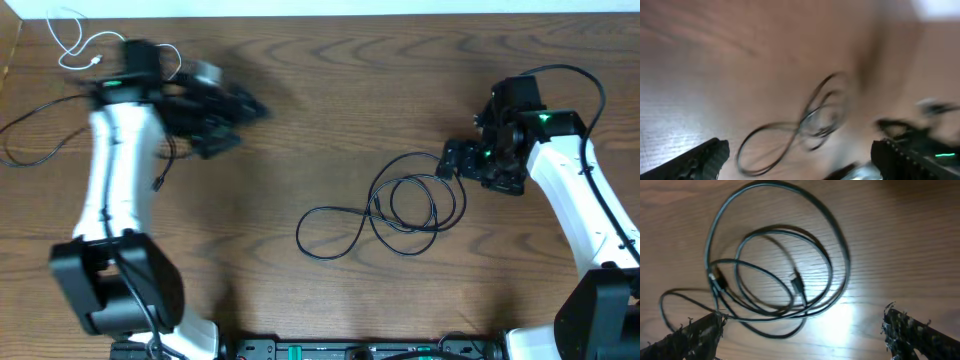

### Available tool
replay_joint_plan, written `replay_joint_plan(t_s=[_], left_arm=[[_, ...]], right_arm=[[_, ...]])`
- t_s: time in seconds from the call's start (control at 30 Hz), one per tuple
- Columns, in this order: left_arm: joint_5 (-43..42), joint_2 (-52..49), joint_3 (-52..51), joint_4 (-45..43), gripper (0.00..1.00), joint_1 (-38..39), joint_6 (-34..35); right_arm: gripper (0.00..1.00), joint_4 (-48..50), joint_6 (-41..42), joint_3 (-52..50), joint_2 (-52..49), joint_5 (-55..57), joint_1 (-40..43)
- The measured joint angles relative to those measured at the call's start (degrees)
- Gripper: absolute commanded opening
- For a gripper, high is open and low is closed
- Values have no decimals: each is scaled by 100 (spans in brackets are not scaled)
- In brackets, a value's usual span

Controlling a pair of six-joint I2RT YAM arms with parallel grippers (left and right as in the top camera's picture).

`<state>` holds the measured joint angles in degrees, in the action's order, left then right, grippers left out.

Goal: Untangle cables

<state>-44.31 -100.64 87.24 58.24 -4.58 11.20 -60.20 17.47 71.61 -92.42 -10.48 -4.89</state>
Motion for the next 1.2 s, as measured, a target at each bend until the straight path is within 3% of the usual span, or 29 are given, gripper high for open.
replay_joint_plan(t_s=[0.27,0.5,0.6,0.97,1.2], left_arm=[[1838,-153,-79,9,97,2170,186],[3101,-212,-109,42,97,3141,734],[3536,-212,-118,52,97,3239,1073],[4207,-212,-120,140,97,2549,1845],[4214,-212,-120,131,97,2531,1993]], right_arm=[[99,221,-15,-155,0,4,-170],[99,450,-15,-557,0,-28,-286],[97,634,-35,-807,0,-63,-291],[56,1884,-343,-1871,-4,-960,-319],[50,2472,-389,-2118,-15,-1211,-337]])
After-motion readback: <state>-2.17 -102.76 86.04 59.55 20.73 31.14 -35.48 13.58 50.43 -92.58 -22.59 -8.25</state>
